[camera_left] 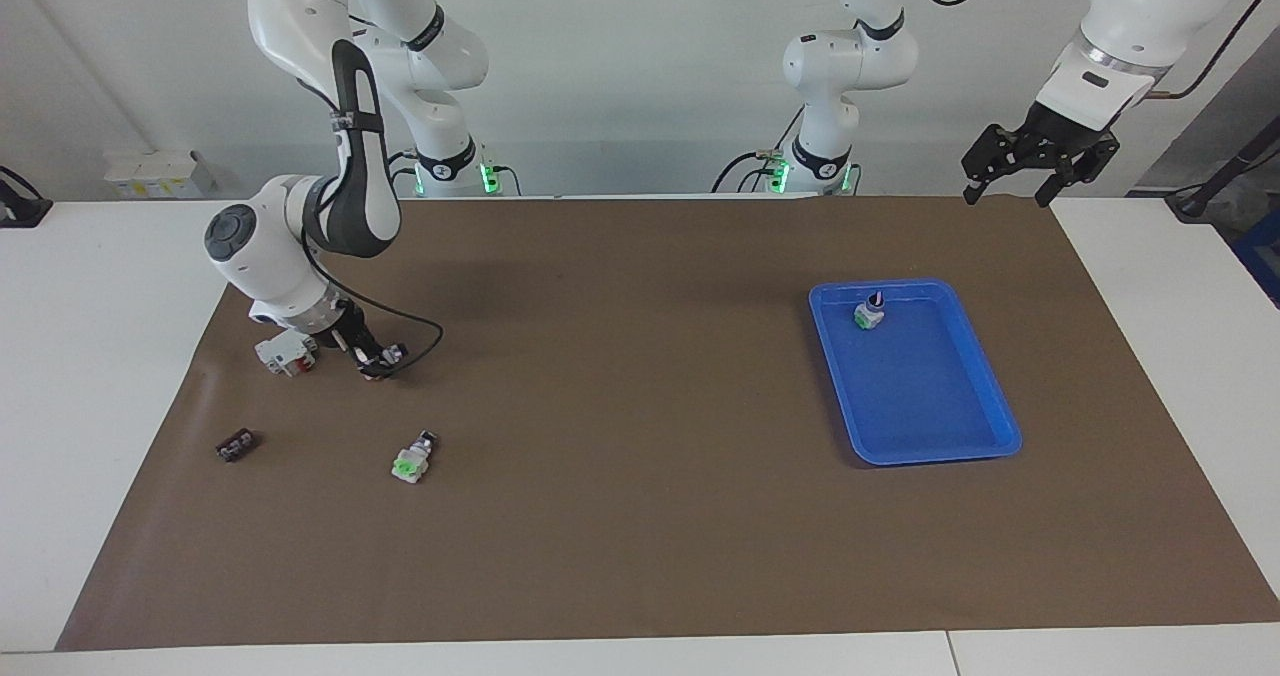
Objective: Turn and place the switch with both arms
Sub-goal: 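Lift the switch with the right gripper while the left gripper approaches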
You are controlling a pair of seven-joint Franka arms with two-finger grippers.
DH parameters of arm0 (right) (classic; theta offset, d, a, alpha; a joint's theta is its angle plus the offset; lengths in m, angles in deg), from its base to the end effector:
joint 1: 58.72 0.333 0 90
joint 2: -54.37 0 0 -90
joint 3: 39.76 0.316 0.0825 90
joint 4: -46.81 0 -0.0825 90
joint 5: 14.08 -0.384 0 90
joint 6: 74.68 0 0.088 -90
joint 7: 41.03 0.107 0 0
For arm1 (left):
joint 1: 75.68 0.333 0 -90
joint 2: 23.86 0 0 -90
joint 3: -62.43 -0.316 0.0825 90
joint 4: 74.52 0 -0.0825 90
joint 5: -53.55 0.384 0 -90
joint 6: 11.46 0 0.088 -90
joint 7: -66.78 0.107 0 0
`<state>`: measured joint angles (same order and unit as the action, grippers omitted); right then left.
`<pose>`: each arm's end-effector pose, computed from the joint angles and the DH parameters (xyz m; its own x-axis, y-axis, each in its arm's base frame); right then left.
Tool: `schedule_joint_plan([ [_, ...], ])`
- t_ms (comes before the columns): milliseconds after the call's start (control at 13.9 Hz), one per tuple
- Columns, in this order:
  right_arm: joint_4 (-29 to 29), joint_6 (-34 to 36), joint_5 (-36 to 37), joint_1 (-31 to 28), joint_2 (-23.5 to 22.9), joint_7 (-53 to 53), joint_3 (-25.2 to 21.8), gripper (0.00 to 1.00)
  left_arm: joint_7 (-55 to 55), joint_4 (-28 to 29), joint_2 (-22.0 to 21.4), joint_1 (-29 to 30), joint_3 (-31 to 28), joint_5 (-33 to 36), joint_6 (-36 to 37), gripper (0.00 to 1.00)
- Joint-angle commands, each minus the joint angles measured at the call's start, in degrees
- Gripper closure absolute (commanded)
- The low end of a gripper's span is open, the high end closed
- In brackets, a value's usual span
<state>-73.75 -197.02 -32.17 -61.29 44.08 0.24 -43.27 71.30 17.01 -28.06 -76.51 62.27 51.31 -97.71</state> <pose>0.5530 -0.0449 0.3232 0.5140 -0.8133 -0.2727 -0.8527 -0.5190 -0.0594 0.5248 -0.0105 0.6459 0.9955 -0.0930 -0.0156 -0.0923 -0.9949 0.0406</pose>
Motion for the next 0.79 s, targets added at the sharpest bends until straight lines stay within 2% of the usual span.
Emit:
schedule_joint_plan([
  [0, 4.10, 7.62, -7.01, 2.90, 1.85, 5.10, 0.17, 1.00, 0.31, 1.37, -1.24, -0.49, -0.81, 0.84, -0.05, 0.00],
  [289, 9.10, 16.58, -14.31, 8.45, 2.91, 23.02, 0.69, 1.00, 0.04, 1.55, -1.51, -0.58, -0.64, 0.84, 1.35, 0.00],
  [433, 11.47, 19.49, -18.62, 11.26, 3.00, 26.39, 0.69, 1.00, 0.04, 1.37, -1.42, -1.01, -0.11, 0.14, 1.71, 0.00],
  [577, 12.18, 19.42, -24.68, 13.37, 3.00, 30.25, 0.78, 1.00, -1.35, 1.20, -1.42, -1.11, 0.07, -6.24, 2.75, 0.00],
  [721, 13.58, 18.54, -28.90, 16.62, 3.09, 33.85, 0.69, 1.00, -11.33, 1.37, -1.51, -1.02, 0.24, -13.80, 2.59, 0.01],
])
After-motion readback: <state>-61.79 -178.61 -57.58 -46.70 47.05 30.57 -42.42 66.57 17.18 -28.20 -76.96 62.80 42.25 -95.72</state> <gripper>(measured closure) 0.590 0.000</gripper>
